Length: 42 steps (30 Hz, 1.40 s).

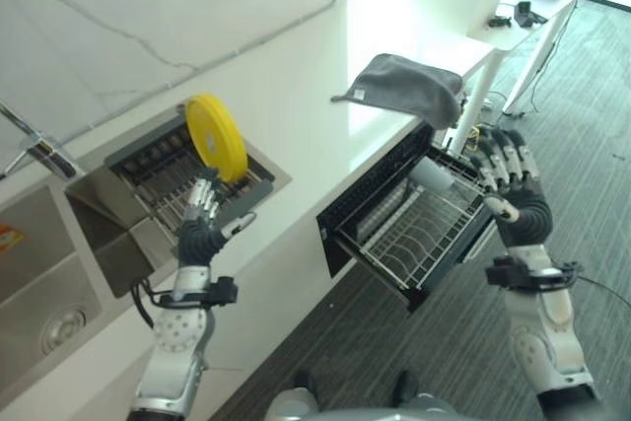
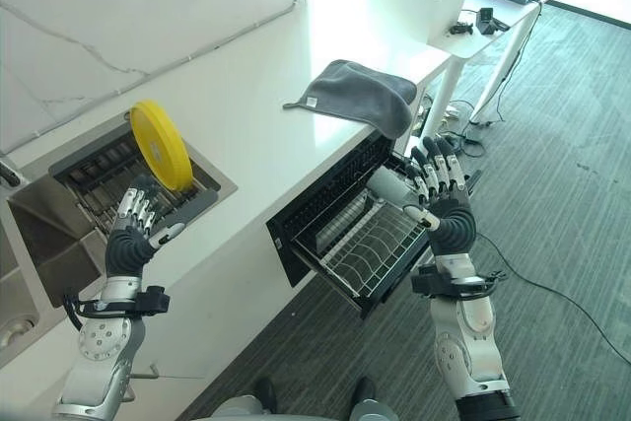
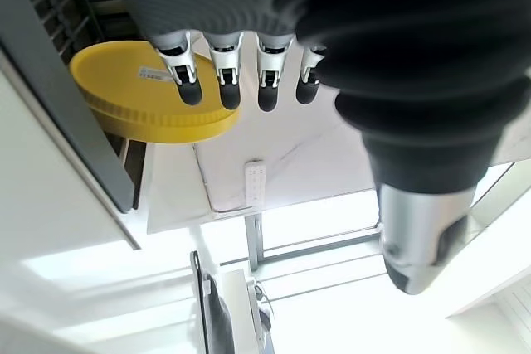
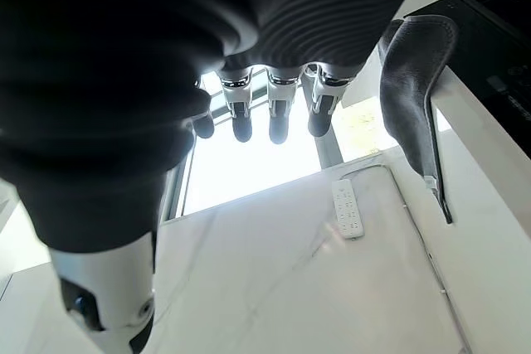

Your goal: Place the dishes in the dishwasher.

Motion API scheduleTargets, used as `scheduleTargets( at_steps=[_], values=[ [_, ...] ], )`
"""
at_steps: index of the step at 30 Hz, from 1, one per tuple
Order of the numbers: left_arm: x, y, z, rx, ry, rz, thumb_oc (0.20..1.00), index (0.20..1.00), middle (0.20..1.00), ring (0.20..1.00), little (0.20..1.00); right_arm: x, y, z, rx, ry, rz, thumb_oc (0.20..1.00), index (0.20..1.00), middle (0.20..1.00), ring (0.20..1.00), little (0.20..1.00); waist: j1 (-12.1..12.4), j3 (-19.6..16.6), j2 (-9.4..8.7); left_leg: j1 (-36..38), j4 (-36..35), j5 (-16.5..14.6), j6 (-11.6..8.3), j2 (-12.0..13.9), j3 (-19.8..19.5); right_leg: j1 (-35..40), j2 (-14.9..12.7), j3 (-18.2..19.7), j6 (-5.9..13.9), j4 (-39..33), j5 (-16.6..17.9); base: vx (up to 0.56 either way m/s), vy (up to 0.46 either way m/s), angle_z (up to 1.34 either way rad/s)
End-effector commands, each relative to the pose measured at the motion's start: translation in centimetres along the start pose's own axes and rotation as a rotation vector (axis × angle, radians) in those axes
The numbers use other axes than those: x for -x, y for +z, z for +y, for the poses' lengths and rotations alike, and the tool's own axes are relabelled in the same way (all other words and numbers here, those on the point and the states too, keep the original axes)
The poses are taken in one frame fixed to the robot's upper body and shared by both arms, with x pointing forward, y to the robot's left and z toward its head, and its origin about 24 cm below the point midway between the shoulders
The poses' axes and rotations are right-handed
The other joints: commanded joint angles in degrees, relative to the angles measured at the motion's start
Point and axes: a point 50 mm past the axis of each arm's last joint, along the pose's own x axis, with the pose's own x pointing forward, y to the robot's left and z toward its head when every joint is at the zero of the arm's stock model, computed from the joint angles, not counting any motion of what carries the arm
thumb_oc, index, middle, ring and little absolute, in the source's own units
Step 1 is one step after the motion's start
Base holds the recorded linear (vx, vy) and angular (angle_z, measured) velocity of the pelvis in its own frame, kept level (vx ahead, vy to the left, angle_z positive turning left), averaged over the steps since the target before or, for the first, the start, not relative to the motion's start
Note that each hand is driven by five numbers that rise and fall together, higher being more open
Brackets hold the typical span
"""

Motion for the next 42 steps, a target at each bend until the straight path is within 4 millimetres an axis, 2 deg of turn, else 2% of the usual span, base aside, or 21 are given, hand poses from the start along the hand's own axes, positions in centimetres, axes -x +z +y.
scheduleTargets(
  at_steps=[1,2,4,6,8,10,13,17,19,24,28,34,38,42],
  values=[
    [-1.3,2.6,0.4,-0.013,-0.002,-0.163,1.0,1.0,1.0,1.0,1.0,-1.7,2.0,1.0,0.0,0.118,-0.097,1.0,1.0,1.0,1.0,1.0,1.3,0.0,-3.08,-3.1,11.2,-6.3,1.22,-2.9,-2.3,1.3,-2.9,2.7,0.11,8.3,-7.7,0.02,-0.045,0.3],
    [-1.2,2.6,0.3,-0.012,-0.005,-0.163,1.0,1.0,1.0,1.0,1.0,-1.8,1.9,1.1,0.005,0.13,-0.088,1.0,1.0,1.0,1.0,1.0,1.9,0.6,-3.06,-4.9,13.0,-5.8,0.93,-3.0,-3.7,1.6,-2.6,3.3,-0.15,8.5,-7.8,0.03,0.011,0.27],
    [-1.1,2.6,0.1,-0.013,-0.019,-0.176,1.0,1.0,1.0,1.0,1.0,-2.1,1.9,1.3,0.006,0.146,-0.089,1.0,1.0,1.0,1.0,1.0,2.7,1.3,-2.58,-6.6,10.2,-3.7,-0.39,-2.0,-4.6,2.4,-2.3,4.2,0.4,9.0,-8.9,0.12,0.103,0.11],
    [-1.1,2.5,-0.4,-0.017,-0.031,-0.172,1.0,1.0,1.0,1.0,1.0,-2.3,1.6,1.9,0.037,0.166,-0.084,1.0,1.0,1.0,1.0,1.0,3.1,1.5,-2.27,-6.8,7.1,-1.8,-1.46,-0.6,-3.5,3.6,-3.2,2.8,0.83,9.1,-9.4,0.16,0.184,0.08],
    [-1.2,2.6,-0.4,-0.035,-0.018,-0.179,1.0,1.0,1.0,1.0,1.0,-2.4,1.5,2.3,0.022,0.204,-0.065,1.0,1.0,1.0,1.0,1.0,3.8,0.6,-1.93,-4.7,3.0,-0.5,-0.49,-1.3,-3.3,3.6,-4.5,0.2,1.8,8.9,-8.4,0.07,0.191,0.16],
    [-1.1,2.8,-0.1,-0.045,-0.001,-0.188,1.0,1.0,1.0,1.0,1.0,-2.3,1.3,2.7,0.013,0.239,-0.046,1.0,1.0,1.0,1.0,1.0,4.6,-0.2,-2.15,-2.6,1.2,-1.8,-0.56,-2.3,-4.6,4.1,-5.2,-0.4,2.71,8.9,-9.2,0.13,0.067,0.08],
    [-0.8,3.1,0.4,-0.057,0.03,-0.204,1.0,1.0,1.0,1.0,1.0,-2.7,1.0,3.3,0.015,0.267,-0.037,1.0,1.0,1.0,1.0,1.0,6.2,-0.7,-2.45,-1.6,0.8,-2.8,0.01,-3.3,-5.2,4.5,-5.5,-1.7,2.98,8.2,-8.7,0.08,0.001,0.15],
    [-0.4,3.3,0.6,-0.106,0.038,-0.23,1.0,1.0,1.0,1.0,1.0,-4.3,1.2,3.6,0.018,0.251,-0.078,1.0,1.0,1.0,1.0,1.0,9.1,-0.7,-2.92,-1.9,2.1,-4.0,0.47,-4.0,-6.2,5.1,-5.5,-2.8,2.86,6.5,-7.6,0.04,-0.024,0.38],
    [-0.3,3.3,0.9,-0.116,0.06,-0.224,1.0,1.0,1.0,1.0,1.0,-5.8,1.3,4.1,0.031,0.24,-0.092,1.0,1.0,1.0,1.0,1.0,10.6,-0.8,-2.86,-1.5,1.6,-3.9,0.46,-4.1,-7.0,5.5,-5.4,-3.2,2.78,5.5,-7.2,0.04,-0.015,0.51],
    [-0.4,3.2,0.9,-0.137,0.034,-0.214,1.0,1.0,1.0,1.0,1.0,-8.0,1.9,4.2,0.096,0.199,-0.127,1.0,1.0,1.0,1.0,1.0,12.7,-1.5,-2.98,-1.1,0.1,-3.2,0.39,-3.9,-8.1,6.1,-5.1,-4.8,2.63,5.2,-7.3,0.03,-0.014,0.19],
    [-0.5,2.9,0.9,-0.151,0.008,-0.209,1.0,1.0,1.0,1.0,1.0,-9.4,2.8,3.6,0.154,0.144,-0.152,1.0,1.0,1.0,1.0,1.0,13.6,-1.8,-3.09,-0.8,-1.0,-2.7,0.41,-3.9,-8.7,6.6,-4.7,-5.6,2.31,5.5,-7.8,0.04,-0.006,0.07],
    [-0.6,2.8,0.9,-0.163,-0.019,-0.199,1.0,1.0,1.0,1.0,1.0,-10.0,3.2,2.8,0.187,0.116,-0.142,1.0,1.0,1.0,1.0,1.0,14.1,-2.1,-3.38,-0.4,-1.9,-2.2,0.33,-3.8,-9.2,7.0,-4.4,-5.9,2.24,5.5,-7.9,0.06,-0.013,0.1],
    [-0.7,2.7,0.6,-0.171,-0.058,-0.198,1.0,1.0,1.0,1.0,1.0,-11.0,3.3,2.6,0.157,0.098,-0.127,1.0,1.0,1.0,1.0,1.0,14.7,-2.1,-3.56,-0.4,-1.6,-2.5,0.38,-3.9,-9.9,7.1,-4.3,-6.1,2.07,5.5,-8.0,0.07,-0.023,0.02],
    [-0.9,2.7,0.3,-0.177,-0.125,-0.201,1.0,1.0,1.0,1.0,1.0,-12.9,3.9,2.2,0.11,0.061,-0.119,1.0,1.0,1.0,1.0,1.0,15.7,-1.9,-3.39,-0.4,-1.3,-2.7,0.4,-4.0,-10.6,7.3,-4.3,-6.4,1.93,5.8,-8.2,0.09,-0.004,0.04]
  ],
)
